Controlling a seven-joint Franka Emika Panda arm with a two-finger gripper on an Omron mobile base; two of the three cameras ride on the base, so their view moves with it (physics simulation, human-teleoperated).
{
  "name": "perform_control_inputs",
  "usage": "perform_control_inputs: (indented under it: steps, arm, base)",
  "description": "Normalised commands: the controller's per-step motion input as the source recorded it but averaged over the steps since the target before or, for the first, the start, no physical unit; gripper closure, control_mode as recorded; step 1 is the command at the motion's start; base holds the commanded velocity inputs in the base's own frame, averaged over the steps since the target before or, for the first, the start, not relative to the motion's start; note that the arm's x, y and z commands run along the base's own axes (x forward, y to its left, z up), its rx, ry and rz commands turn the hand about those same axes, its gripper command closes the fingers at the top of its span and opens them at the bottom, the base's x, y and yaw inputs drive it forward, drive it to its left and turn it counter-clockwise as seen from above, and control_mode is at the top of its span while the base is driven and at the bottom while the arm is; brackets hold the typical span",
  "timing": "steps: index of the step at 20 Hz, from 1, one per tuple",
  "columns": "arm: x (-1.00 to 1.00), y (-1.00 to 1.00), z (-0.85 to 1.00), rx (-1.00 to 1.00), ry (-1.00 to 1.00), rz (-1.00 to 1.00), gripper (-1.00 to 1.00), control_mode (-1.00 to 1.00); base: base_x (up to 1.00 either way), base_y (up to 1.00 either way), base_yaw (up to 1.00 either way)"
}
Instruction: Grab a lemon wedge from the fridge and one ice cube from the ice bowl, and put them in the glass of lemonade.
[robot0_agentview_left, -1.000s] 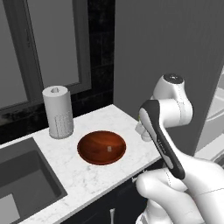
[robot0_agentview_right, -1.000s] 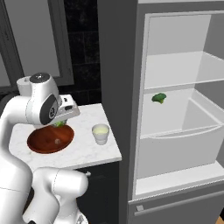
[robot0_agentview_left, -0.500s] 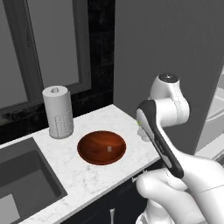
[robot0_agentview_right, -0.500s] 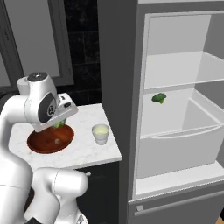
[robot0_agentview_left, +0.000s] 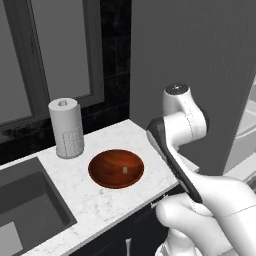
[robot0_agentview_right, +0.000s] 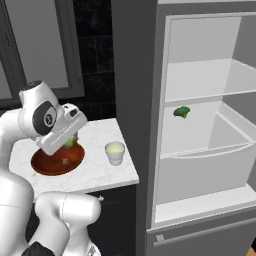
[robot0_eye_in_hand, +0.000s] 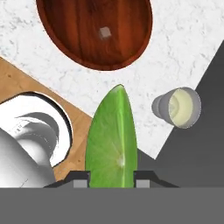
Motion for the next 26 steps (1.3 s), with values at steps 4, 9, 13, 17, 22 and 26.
perform_control_inputs:
  steps: [4,9,13,17,22,26]
  arm:
    - [-0.08,-0.64,0.00,-0.23,0.00,0.48,1.00,-1.00]
    - [-0.15,-0.44,0.00,-0.22,0.00,0.51,1.00,-1.00]
    - [-0.14,-0.05,0.00,-0.26,0.05,0.43,1.00,-1.00]
    - [-0.21,-0.01,0.00,-0.32,0.09,0.46,1.00,-1.00]
    - [-0.11,0.00,0.00,-0.35,0.12,0.40,1.00,-1.00]
    - [0.06,0.00,0.00,-0.32,0.14,0.25,1.00,-1.00]
  base:
    - [0.00,0.00,0.00]
    - [0.00,0.00,0.00]
    - [0.00,0.00,0.00]
    - [0.00,0.00,0.00]
    - [0.00,0.00,0.00]
    - [0.00,0.00,0.00]
